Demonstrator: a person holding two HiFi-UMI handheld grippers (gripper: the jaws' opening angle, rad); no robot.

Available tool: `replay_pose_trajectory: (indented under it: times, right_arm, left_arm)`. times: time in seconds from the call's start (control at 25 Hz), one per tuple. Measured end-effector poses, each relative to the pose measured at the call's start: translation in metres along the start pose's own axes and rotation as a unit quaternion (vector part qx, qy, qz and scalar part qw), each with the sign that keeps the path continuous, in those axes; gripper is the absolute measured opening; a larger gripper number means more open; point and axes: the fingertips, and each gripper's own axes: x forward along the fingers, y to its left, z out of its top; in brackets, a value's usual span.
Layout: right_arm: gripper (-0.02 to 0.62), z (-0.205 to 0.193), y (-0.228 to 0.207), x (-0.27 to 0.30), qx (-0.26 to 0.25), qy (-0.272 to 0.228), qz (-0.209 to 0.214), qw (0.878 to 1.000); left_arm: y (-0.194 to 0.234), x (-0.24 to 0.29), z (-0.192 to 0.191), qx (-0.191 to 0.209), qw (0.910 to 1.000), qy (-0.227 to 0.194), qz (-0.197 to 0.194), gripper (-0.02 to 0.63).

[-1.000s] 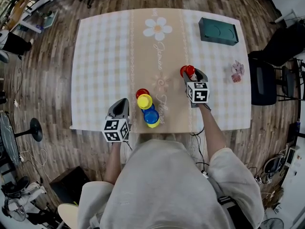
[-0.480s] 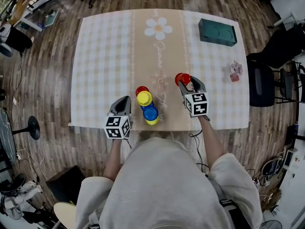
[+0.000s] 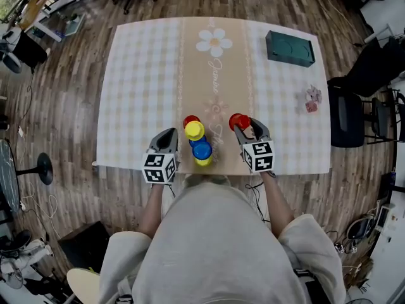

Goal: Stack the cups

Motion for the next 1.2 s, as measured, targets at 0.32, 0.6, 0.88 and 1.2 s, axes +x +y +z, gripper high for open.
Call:
replay_pose_trajectory:
  times: [0.32,0.6,0.88,1.2]
  right_arm:
    - [0.229,-0.006,0.007,-0.016,-0.005,0.001,-0.003,1.0]
    - [0.229,-0.003,0.019,-0.023,-0.012,0.001,0.009,1.0]
    - [0.229,0.021,0.041,-0.03,-0.032,-0.012,0.039,0.999]
    - [0.229,0.057,0.081,-0.035,-0.065,-0.04,0.096,0.992]
  left_arm:
    - [-0.002,-0.005,0.0,0.0,1.0,-0.006,0.002,0.014]
    - [-0.001,-0.007,0.003,0.002,0.9999,-0.012,0.008,0.014]
    - [0.004,-0.015,0.004,-0.004,0.9996,-0.017,0.021,0.014]
    - [0.012,-0.022,0.001,-0.012,0.9992,-0.022,0.032,0.014]
